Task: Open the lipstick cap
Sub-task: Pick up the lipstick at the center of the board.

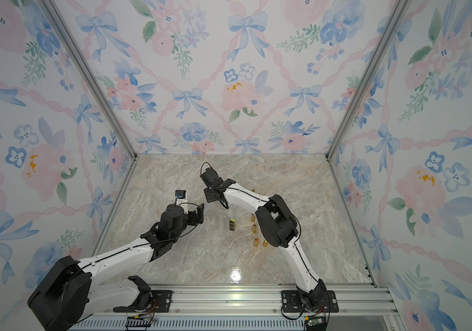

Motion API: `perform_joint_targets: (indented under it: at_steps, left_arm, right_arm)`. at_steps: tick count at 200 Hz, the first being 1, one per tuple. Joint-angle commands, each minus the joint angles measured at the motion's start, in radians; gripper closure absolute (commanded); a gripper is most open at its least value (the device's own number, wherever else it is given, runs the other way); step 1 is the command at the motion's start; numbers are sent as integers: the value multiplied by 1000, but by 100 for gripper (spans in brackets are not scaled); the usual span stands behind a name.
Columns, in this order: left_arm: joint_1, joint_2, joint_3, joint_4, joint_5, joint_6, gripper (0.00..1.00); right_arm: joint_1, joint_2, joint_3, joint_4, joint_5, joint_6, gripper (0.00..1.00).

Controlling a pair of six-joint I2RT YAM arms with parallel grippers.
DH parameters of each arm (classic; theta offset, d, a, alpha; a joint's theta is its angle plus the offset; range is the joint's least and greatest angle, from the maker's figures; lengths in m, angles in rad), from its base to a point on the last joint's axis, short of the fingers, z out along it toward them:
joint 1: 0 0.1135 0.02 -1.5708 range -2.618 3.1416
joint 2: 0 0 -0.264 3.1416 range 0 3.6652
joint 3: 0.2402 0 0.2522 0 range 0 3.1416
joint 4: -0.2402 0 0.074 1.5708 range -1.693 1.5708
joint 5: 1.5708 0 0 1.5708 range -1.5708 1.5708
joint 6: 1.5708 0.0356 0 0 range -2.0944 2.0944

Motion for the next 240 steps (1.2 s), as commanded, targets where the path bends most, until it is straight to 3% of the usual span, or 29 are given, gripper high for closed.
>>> perform_joint_targets:
  at_steps: [1,158,211,240]
  left_arm:
    - [9,2,4,26,-18,-20,2]
    - [13,-16,-14,39,-14,-23,2]
    - [14,-35,-27,39,-4,-12,2]
    - [15,-58,-31,39,26,14,2]
  right_arm:
    - [-8,37,43,-13,15,-13,59]
    - [-14,76,84,-25,-6,4,77]
    - [-15,-44,12,-24,-46,16,79]
    - [-30,-145,-64,-30,-136,45,79]
